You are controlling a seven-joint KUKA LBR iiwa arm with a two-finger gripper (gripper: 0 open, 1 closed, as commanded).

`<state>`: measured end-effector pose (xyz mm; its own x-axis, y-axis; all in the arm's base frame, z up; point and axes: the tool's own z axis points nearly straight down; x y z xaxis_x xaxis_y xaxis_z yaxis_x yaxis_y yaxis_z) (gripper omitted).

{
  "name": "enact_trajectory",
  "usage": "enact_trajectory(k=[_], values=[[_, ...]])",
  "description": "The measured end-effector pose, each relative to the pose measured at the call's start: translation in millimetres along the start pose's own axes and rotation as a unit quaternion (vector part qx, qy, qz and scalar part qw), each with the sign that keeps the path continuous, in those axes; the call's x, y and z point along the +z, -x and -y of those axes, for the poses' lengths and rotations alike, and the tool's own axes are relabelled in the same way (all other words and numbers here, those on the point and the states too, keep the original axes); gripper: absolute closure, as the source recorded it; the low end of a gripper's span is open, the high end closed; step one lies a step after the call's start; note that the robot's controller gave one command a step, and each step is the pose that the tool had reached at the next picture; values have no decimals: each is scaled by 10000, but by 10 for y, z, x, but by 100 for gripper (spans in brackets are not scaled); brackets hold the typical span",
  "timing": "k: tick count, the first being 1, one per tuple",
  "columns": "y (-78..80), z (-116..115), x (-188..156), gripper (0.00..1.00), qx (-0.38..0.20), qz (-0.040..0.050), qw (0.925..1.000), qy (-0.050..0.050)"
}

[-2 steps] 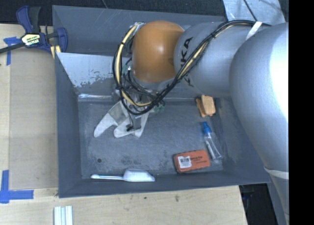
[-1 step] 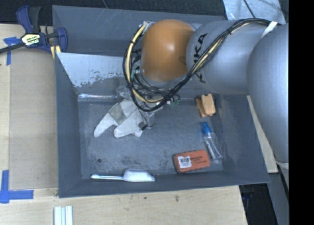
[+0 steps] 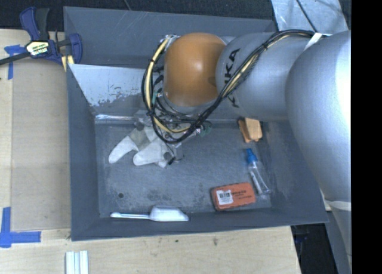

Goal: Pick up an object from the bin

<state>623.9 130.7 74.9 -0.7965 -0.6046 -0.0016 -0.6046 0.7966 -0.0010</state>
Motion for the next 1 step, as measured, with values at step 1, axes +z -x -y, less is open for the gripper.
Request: enact_trajectory(k=[1], values=[[85, -12, -7, 100, -709, 80, 9975, -23]])
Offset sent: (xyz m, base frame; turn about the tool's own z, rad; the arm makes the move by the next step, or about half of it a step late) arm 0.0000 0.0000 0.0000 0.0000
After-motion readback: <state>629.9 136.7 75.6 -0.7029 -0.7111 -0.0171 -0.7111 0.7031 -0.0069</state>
